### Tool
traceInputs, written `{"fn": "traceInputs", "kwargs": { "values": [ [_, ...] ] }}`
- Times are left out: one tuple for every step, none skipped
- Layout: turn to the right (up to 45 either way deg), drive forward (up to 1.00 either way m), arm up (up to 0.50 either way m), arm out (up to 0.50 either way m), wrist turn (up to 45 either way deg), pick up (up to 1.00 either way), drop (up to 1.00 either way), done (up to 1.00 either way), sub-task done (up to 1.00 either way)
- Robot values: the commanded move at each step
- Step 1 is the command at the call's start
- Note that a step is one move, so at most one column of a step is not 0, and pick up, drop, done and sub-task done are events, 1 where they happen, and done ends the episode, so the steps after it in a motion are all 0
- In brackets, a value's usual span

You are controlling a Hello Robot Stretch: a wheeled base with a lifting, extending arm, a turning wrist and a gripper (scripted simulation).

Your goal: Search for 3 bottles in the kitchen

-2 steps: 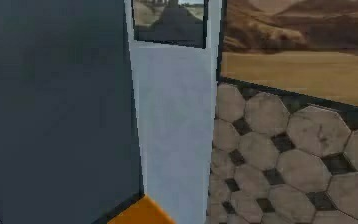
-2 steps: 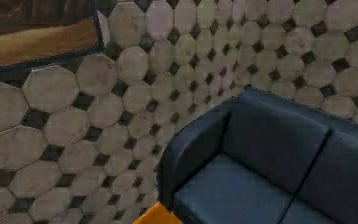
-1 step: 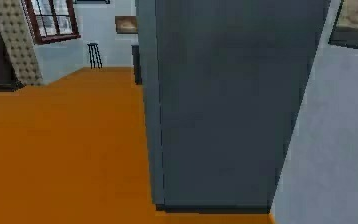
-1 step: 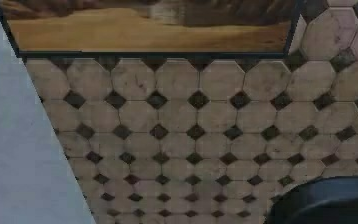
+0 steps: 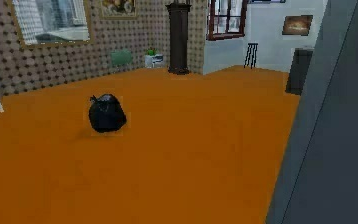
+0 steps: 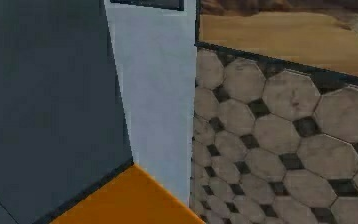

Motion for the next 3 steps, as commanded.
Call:
{"fn": "traceInputs", "kwargs": {
  "values": [
    [0.0, 0.4, 0.0, 0.0, 0.0, 0.0, 0.0, 0.0, 0.0],
    [12.0, 0.0, 0.0, 0.0, 0.0, 0.0, 0.0, 0.0, 0.0],
    [3.0, 0.0, 0.0, 0.0, 0.0, 0.0, 0.0, 0.0, 0.0]
  ]
}}
